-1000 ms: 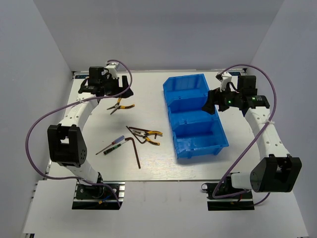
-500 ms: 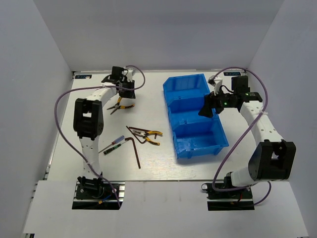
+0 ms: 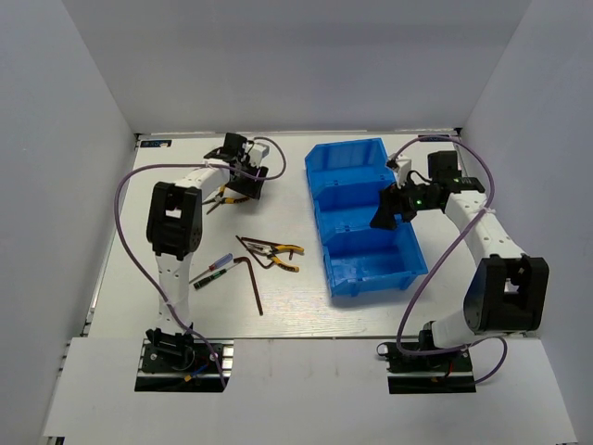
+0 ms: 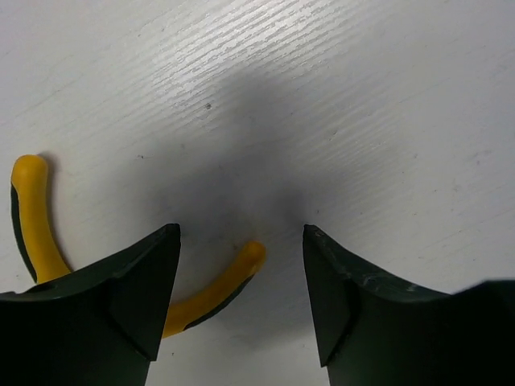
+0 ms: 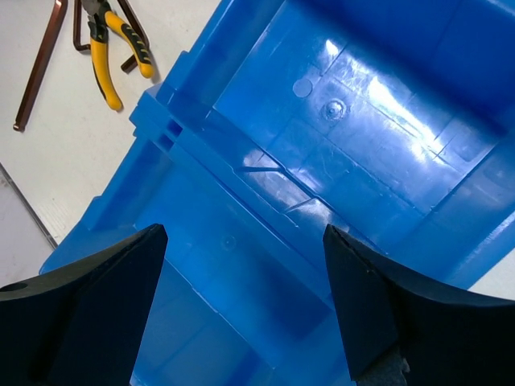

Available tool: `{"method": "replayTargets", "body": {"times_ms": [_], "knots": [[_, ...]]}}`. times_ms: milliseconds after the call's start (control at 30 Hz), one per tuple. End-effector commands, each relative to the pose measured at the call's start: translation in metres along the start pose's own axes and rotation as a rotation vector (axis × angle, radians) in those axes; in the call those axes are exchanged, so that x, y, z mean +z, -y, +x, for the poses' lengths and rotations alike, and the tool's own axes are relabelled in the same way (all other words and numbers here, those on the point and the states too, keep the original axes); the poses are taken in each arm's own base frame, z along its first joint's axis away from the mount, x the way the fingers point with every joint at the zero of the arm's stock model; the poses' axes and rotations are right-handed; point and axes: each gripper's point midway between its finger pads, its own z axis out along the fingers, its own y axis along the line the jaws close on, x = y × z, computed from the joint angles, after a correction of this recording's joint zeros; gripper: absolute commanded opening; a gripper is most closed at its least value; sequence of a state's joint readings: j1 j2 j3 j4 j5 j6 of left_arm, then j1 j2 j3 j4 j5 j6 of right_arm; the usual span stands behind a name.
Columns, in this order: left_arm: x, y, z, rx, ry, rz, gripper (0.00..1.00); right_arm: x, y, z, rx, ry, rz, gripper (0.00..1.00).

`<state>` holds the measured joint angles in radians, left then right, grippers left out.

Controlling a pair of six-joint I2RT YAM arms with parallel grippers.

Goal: Sort the tools into containers

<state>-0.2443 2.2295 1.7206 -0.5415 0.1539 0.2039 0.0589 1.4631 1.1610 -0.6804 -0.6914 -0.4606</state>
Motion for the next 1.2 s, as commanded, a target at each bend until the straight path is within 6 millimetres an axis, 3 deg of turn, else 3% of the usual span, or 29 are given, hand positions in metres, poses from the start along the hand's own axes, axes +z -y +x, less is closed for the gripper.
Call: {"method": "replayTargets", "body": {"times_ms": [0, 33, 133, 233, 333, 367, 400, 467, 500, 600, 633, 733, 767, 800, 867, 933, 967, 1033, 1133, 1167], "knots": [[-0.033, -0.006, 0.003, 0.092, -0.017, -0.034, 0.71, 0.001, 0.002, -0.003, 0.013, -0.001, -0.012, 0.85], [-0.036, -0.006, 0.003, 0.118, -0.016, -0.034, 0.71, 0.002, 0.004, -0.003, 0.012, -0.004, -0.010, 0.85], [-0.037, -0.006, 0.030, 0.131, -0.070, -0.046, 0.69, 0.004, 0.005, -0.004, 0.017, -0.011, -0.013, 0.86], [-0.039, -0.006, 0.039, 0.148, -0.086, -0.071, 0.60, 0.003, 0.008, -0.008, 0.025, -0.001, -0.010, 0.86], [-0.033, -0.004, 0.044, 0.147, -0.099, -0.086, 0.35, 0.005, 0.007, -0.010, 0.044, 0.001, -0.021, 0.86], [-0.030, -0.004, 0.047, 0.146, -0.108, -0.084, 0.19, 0.004, 0.008, -0.012, 0.039, 0.006, -0.019, 0.86], [-0.027, -0.003, 0.050, 0.134, -0.116, -0.082, 0.13, 0.005, 0.007, -0.012, 0.039, 0.005, -0.022, 0.86], [-0.026, 0.008, 0.032, 0.133, -0.090, -0.075, 0.00, 0.003, 0.006, -0.013, 0.033, 0.009, -0.022, 0.86], [-0.024, 0.007, 0.025, 0.125, -0.078, -0.078, 0.00, 0.004, 0.005, -0.010, 0.037, 0.000, -0.025, 0.86], [-0.039, 0.022, -0.029, 0.113, 0.047, -0.048, 0.00, 0.001, 0.001, -0.008, 0.030, 0.001, -0.031, 0.85], [-0.051, 0.029, -0.062, 0.112, 0.126, -0.034, 0.00, 0.001, -0.001, -0.006, 0.031, -0.002, -0.036, 0.83], [-0.090, 0.048, -0.120, 0.059, 0.318, 0.031, 0.00, -0.001, -0.003, -0.003, 0.033, -0.004, -0.033, 0.82], [-0.105, 0.062, -0.148, 0.070, 0.427, 0.058, 0.00, -0.001, -0.005, -0.003, 0.034, -0.006, -0.036, 0.82], [-0.125, 0.076, -0.166, 0.045, 0.501, 0.110, 0.00, -0.002, -0.005, -0.002, 0.034, -0.006, -0.033, 0.82], [-0.145, 0.103, -0.197, 0.059, 0.619, 0.169, 0.00, -0.003, -0.006, 0.000, 0.037, -0.009, -0.035, 0.80], [-0.163, 0.132, -0.220, 0.064, 0.710, 0.241, 0.00, -0.003, -0.008, 0.000, 0.030, -0.012, -0.033, 0.80], [-0.156, 0.132, -0.218, 0.051, 0.697, 0.246, 0.00, -0.003, -0.008, 0.001, 0.031, -0.012, -0.033, 0.80], [-0.161, 0.158, -0.230, 0.048, 0.751, 0.300, 0.00, -0.006, -0.007, 0.002, 0.031, -0.014, -0.020, 0.80], [-0.171, 0.177, -0.247, 0.016, 0.862, 0.286, 0.00, -0.007, -0.008, 0.002, 0.026, -0.010, -0.016, 0.80], [-0.172, 0.173, -0.253, -0.021, 0.893, 0.235, 0.00, -0.006, -0.008, 0.006, 0.033, -0.017, -0.022, 0.80]]}}
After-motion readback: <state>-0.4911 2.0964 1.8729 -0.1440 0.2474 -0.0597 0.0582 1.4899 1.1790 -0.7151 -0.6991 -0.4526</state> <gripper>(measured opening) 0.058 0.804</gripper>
